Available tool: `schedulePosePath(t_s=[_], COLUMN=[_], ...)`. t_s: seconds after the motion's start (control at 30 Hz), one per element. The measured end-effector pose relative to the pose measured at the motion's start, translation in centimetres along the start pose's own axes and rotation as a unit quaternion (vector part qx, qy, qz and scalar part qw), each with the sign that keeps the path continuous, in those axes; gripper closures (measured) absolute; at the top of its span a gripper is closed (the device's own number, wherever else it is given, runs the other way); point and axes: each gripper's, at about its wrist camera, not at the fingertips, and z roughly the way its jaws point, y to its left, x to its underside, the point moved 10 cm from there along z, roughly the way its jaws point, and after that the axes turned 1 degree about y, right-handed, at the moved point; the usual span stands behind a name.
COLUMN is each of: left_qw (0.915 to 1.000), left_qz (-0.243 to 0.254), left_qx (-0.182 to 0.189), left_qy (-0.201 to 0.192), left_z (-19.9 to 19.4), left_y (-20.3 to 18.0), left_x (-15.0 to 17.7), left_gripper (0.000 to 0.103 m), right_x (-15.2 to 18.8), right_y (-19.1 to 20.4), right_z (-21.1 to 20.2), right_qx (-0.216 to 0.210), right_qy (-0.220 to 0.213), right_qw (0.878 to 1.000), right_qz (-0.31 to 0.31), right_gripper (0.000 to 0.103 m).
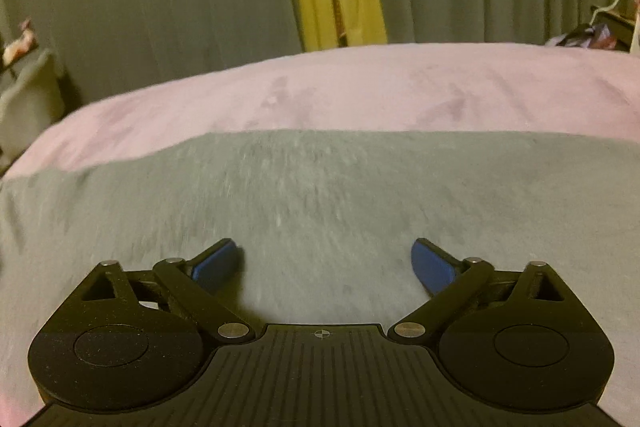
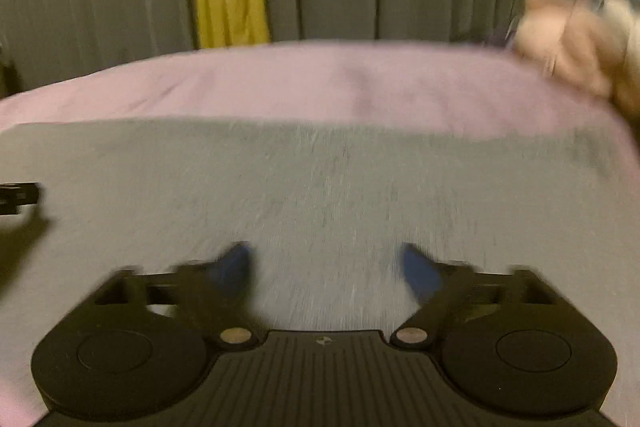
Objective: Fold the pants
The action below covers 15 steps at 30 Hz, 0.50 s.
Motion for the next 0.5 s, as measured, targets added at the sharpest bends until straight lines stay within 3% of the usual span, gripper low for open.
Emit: schedulePosePath(t_s=[0.1,0.27,0.33,0.37,0.4,0.43,0.5], left_qw=[0.9998,0.9999,0.9995,0.9992,0.9990,0.9984,0.9964], left_qz=[-0.014,-0.010,-0.016,-0.025,-0.033,-0.044,-0.067], left_qx=[0.014,0.000,-0.022,-0.021,-0.015,-0.004,0.012], left_qy=[0.001,0.001,0.014,0.021,0.027,0.034,0.052], left_z=[1.4,1.0,0.2,-0.4,-1.1,-1.9,-3.6], left_y=[1.1,2.6,4.2,5.0,5.6,6.2,7.1], left_x=[-1.2,-1.8,-1.0,-0.5,-0.1,0.5,1.8], left_gripper=[0.000,0.000,0.000,0.000,0.000,0.000,0.000], right_x=[-1.4,-1.4,-0.3,0.6,1.1,1.7,3.6], right_y=[-2.4,-11.5,-16.3,-18.4,-19.8,-20.7,-23.2], right_z=[1.8,1.2,-0.9,-2.4,-4.1,-6.2,-10.7], right_qx=[0.005,0.066,0.112,0.134,0.115,0.088,0.127], right_qy=[0.004,0.007,0.008,0.013,0.007,-0.010,-0.030], right_qw=[0.999,0.990,0.981,0.975,0.973,0.968,0.948], right_qz=[0.040,0.125,0.156,0.175,0.201,0.237,0.291], right_gripper=[0.004,0.004,0.005,0.011,0.016,0.014,0.007])
